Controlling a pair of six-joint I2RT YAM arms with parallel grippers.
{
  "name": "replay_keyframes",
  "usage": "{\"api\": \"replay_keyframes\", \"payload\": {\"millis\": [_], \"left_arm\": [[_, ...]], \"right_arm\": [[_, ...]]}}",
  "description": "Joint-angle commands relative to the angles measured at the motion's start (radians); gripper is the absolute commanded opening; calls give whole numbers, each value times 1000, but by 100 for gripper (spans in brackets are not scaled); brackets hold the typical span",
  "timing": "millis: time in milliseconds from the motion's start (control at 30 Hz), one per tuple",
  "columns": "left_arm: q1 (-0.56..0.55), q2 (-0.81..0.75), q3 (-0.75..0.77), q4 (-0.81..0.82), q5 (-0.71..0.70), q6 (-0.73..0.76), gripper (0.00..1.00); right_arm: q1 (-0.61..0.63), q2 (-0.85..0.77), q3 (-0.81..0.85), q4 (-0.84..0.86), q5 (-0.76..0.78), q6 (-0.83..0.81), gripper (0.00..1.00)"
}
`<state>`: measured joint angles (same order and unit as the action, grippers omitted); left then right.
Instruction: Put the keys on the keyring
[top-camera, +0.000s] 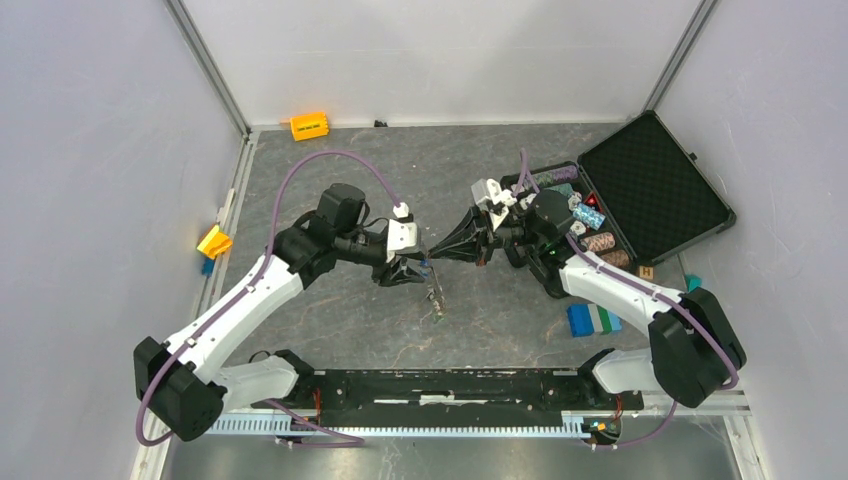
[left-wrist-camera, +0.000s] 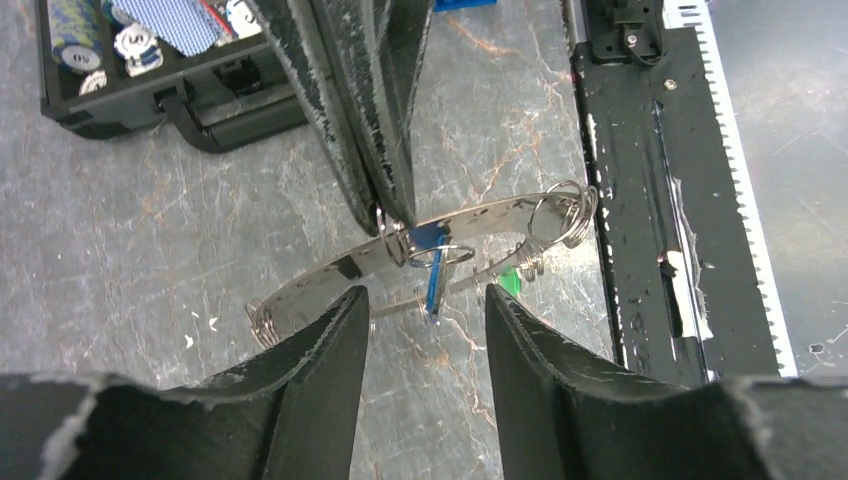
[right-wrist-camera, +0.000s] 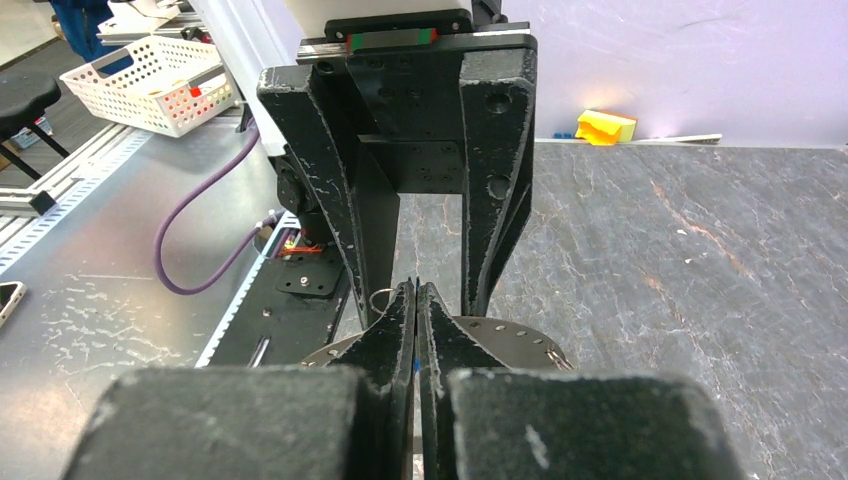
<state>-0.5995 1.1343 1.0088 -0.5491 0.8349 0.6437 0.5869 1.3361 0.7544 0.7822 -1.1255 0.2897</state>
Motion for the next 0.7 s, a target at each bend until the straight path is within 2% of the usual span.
{"api": "replay_keyframes", "payload": {"millis": [0,133,333,533,667], "left_arm": [[4,6,29,77,97,-47,51],[4,10,26,98,113,-84,39],[4,10,12,117,113,-114,12],[4,7,-39,208,112,-184,3],[3,16,-60,264,127,-232,2]], "right_arm": [[-8,4,-1,95,-10,38,0],[-10,13,1,98,-8,39,0],[-15,13,6,103,7,49,0],[-22,18,-22,201,34,127,0],[-24,27,-32,252,49,168,0]]}}
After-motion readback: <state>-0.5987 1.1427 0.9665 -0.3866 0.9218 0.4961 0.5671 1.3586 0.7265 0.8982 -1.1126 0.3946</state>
